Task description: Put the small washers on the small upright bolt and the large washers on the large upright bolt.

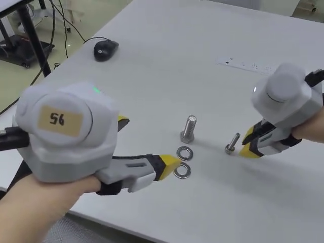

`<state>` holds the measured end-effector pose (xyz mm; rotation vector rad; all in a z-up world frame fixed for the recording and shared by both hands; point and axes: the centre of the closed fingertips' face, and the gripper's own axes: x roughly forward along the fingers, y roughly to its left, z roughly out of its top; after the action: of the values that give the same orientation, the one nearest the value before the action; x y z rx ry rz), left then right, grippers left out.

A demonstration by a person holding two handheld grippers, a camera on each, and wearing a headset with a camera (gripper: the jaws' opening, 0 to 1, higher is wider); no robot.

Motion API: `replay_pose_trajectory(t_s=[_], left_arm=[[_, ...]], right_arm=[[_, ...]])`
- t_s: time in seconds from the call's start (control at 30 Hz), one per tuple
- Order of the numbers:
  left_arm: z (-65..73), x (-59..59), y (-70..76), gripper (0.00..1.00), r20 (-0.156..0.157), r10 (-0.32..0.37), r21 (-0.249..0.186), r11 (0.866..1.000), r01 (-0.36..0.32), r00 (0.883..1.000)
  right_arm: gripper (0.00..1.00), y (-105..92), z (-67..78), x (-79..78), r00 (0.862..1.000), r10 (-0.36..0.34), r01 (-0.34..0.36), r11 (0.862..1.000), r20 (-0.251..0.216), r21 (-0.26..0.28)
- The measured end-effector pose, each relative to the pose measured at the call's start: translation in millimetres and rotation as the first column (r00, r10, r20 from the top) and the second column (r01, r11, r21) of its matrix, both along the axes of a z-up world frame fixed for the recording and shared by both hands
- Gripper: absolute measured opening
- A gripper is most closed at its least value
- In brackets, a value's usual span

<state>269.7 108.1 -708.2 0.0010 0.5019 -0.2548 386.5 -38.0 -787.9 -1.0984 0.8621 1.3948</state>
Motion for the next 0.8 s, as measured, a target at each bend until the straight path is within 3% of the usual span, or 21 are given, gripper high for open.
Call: replay_pose_trajectory(t_s=[0.07, 0.13, 0.27, 0.33, 0.5, 0.8], left_arm=[[0.7, -1.0, -0.7, 0.69, 0.003, -0.005, 0.005, 1.000, 0.005, 1.000], [1.1, -2.7, -2.4, 0.69, 0.002, -0.010, 0.005, 1.000, 0.010, 1.000], [2.9, -7.1, -5.5, 0.69, 0.006, -0.016, 0.010, 1.000, 0.016, 1.000], [4.0, -9.0, -6.4, 0.69, 0.010, -0.017, 0.012, 1.000, 0.016, 1.000], [9.5, -11.9, -6.1, 0.69, 0.023, -0.014, 0.012, 1.000, 0.014, 1.000], [14.7, -16.7, -1.2, 0.69, 0.037, 0.001, 0.016, 1.000, -0.002, 0.999]], right_arm=[[0.16, 0.9, 2.4, -8.0, 1.000, 0.000, 0.000, 1.000, -0.012, 0.011], [0.17, 6.2, 4.4, -22.7, 0.998, 0.002, 0.001, 0.999, -0.065, 0.046], [0.18, 13.9, 5.6, -41.0, 0.997, 0.034, -0.030, 0.998, -0.072, 0.061], [0.18, 24.1, 2.7, -57.8, 0.992, 0.068, -0.061, 0.996, -0.102, 0.069], [0.20, 44.6, -11.7, -80.0, 0.984, 0.133, -0.126, 0.990, -0.118, 0.058], [0.26, 71.1, -34.0, -78.3, 0.987, 0.105, -0.099, 0.994, -0.123, 0.055]])
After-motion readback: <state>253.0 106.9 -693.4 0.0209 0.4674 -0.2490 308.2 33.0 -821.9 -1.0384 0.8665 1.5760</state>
